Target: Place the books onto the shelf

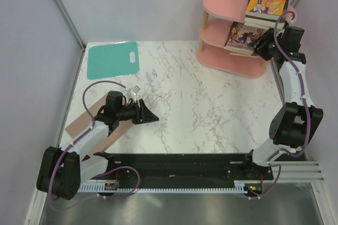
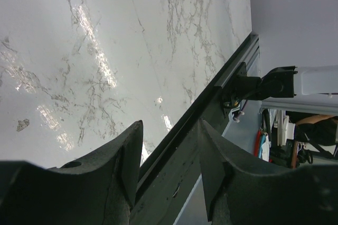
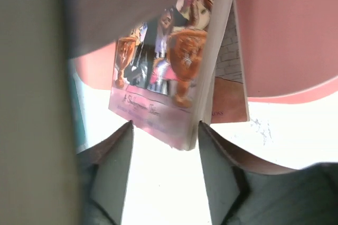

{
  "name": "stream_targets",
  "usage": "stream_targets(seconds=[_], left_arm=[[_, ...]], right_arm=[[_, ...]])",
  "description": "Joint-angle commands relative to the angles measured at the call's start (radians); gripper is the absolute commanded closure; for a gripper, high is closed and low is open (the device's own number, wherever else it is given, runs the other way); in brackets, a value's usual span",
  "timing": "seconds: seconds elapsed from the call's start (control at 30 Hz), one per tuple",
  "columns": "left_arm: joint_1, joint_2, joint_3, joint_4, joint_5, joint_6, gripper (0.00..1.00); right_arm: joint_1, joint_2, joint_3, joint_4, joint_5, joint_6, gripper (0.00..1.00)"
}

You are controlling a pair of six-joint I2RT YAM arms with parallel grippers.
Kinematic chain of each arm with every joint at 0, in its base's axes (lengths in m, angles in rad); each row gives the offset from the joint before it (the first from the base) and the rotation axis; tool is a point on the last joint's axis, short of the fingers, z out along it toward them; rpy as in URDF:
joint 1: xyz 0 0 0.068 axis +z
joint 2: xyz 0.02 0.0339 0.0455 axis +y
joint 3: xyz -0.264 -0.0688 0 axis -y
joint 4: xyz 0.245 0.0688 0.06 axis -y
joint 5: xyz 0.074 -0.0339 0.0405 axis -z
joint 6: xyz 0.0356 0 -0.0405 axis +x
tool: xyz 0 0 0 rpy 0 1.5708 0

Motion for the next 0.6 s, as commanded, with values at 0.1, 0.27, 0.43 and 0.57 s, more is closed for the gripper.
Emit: stream_targets(seconds=[0.1,0.27,0.43,0.57], left_arm=[[-0.007,-0.007,0.028,0.004,-0.003,0.040,0.47],[-0.008,0.004,0.065,-0.023,-0.006,0.049,0.47],[-0.014,0.006,0.054,-0.025,-0.011,0.052,0.47],[-0.025,0.003,0.039,-0.026,-0.026,0.052,0.47]], right_arm=[[0.014,-0.097,-0.017,-0.030,0.117,-0.061,0.25],[0.014,-0.186,-0.100,-0.044,0.166,-0.087,0.19],[0.025,-0.274,-0.168,-0.068,0.187,-0.158,0.13],[0.146,-0.361,-0.206,-0.070,0.319,-0.231,0.02]])
